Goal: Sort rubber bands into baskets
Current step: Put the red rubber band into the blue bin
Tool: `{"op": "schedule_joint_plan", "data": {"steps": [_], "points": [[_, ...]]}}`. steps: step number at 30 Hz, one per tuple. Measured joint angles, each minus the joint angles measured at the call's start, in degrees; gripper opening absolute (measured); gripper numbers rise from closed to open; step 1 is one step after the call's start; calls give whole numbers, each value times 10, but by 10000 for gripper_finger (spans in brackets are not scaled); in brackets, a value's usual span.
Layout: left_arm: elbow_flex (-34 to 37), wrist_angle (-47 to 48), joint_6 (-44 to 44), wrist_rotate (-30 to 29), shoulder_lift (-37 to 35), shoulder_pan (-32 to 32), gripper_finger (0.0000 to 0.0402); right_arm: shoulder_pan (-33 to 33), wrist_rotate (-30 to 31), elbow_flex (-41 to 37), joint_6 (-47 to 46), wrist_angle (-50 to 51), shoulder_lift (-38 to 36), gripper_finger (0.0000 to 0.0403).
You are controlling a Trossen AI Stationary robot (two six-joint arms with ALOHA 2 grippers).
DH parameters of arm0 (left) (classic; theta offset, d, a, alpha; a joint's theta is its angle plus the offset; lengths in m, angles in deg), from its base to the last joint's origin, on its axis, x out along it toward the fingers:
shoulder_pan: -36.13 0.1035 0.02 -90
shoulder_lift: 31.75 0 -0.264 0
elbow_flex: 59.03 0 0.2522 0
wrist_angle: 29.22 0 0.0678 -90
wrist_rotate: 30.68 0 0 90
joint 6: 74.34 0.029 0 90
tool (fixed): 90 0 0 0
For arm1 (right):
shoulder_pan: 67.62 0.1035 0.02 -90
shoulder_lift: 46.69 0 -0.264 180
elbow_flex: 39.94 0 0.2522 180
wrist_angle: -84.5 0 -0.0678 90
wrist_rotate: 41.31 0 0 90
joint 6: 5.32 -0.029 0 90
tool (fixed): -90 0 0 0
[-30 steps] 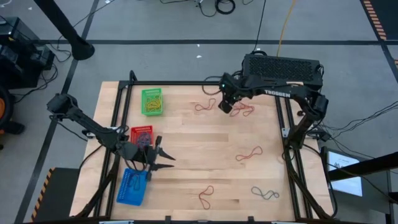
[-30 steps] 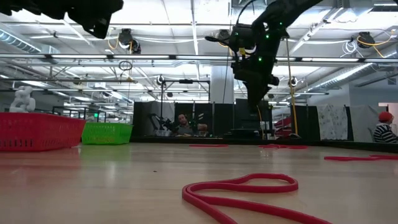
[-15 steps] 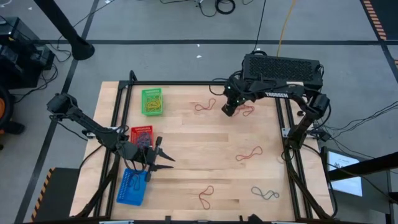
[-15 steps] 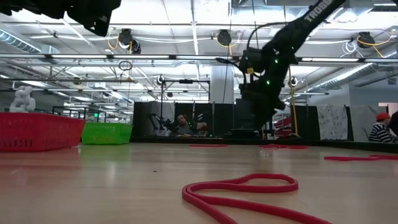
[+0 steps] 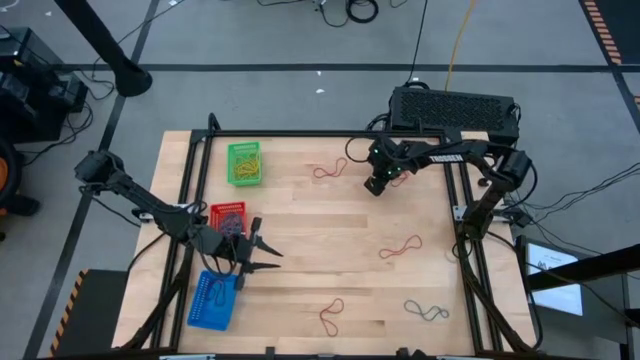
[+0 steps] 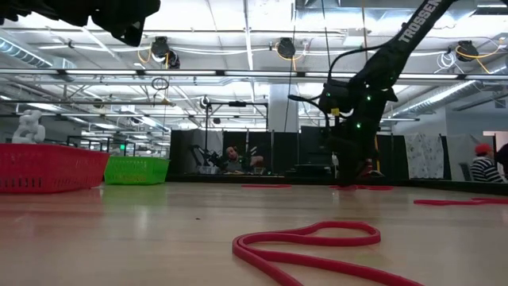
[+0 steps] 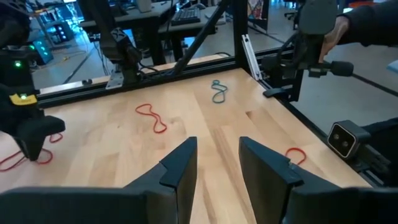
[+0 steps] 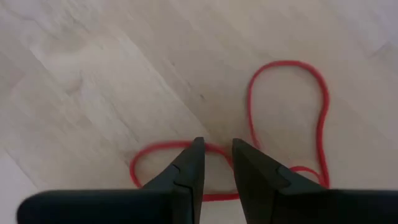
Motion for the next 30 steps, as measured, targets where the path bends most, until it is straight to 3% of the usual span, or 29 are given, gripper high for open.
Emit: {"op": "schedule_joint_plan", "data": {"steps": [19, 25, 30], "points": [[0, 0, 2, 16, 0, 1, 128, 10, -24, -4, 15, 45, -1, 73], [0, 0, 1, 16, 0, 1, 128, 41, -40, -4, 34, 60, -1, 11], [0, 0, 0, 16, 0, 1, 128, 69, -65, 11, 19, 72, -6, 2]]}}
